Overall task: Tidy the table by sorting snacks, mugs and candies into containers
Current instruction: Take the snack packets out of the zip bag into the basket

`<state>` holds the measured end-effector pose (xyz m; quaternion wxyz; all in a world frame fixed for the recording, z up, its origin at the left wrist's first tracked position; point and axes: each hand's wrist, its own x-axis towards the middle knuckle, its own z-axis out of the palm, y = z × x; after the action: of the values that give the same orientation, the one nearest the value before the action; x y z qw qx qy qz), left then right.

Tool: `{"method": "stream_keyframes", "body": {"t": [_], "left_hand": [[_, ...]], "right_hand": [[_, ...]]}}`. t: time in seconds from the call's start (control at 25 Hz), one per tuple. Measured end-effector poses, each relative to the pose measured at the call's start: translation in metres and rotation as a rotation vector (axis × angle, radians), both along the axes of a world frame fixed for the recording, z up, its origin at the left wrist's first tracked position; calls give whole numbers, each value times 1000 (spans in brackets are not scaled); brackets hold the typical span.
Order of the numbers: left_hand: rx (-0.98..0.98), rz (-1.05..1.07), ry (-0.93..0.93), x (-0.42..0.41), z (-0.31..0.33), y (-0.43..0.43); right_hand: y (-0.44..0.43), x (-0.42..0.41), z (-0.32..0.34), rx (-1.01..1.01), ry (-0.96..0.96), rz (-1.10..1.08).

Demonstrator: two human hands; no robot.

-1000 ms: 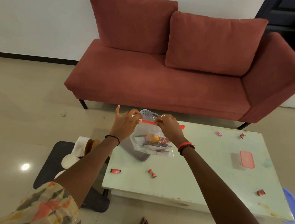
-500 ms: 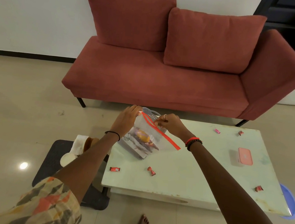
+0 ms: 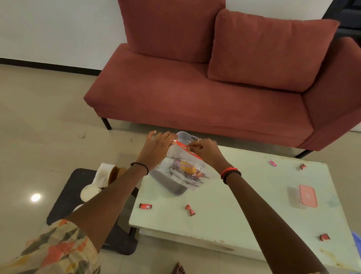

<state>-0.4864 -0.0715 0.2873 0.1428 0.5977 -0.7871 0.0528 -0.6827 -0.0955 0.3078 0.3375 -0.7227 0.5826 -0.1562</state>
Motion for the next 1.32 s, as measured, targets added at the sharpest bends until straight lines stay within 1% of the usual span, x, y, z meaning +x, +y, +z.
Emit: {"method": "stream_keyframes", "body": {"t": [0.12, 0.2, 0.32, 0.44, 0.56, 0.6, 0.64, 0.72, 0.76, 0.8, 0.92, 1.0, 1.16, 1.32], "left_hand": [[-18, -6, 6, -5, -1, 0], [-42, -16, 10, -6, 1, 0], [-110, -29, -71, 2, 2, -4], [-57, -5, -145, 21, 4, -8], [-20, 8, -181, 30, 5, -6], [2, 48, -136, 29, 4, -5], [22, 114, -36, 26, 2, -2], [58, 288, 261, 16, 0, 6], [95, 351, 373, 9, -1, 10], [145, 383, 446, 1, -2, 13], [371, 437, 572, -23, -9, 20], [467, 446, 620, -31, -19, 25], [527, 408, 754, -30, -29, 25], [496, 396, 978, -22, -26, 24]], "right_hand": [[-2, 9, 5, -67, 119, 100], [-3, 8, 6, -78, 179, 128], [-4, 1, 5, -111, 135, 83], [-3, 0, 5, -135, 95, 66], [-4, 3, 4, -101, 61, 57], [-5, 4, 3, -85, 31, 37], [-5, 6, 2, -72, 1, 13], [-6, 8, -1, -50, -31, -31], [-6, 8, -3, -34, -35, -49], [-5, 8, -6, -20, -36, -62], [-4, 10, -16, -1, -91, -97], [-3, 12, -21, 7, -138, -118], [-4, 13, -30, 51, -205, -175], [-7, 15, -37, 38, -221, -200]]}}
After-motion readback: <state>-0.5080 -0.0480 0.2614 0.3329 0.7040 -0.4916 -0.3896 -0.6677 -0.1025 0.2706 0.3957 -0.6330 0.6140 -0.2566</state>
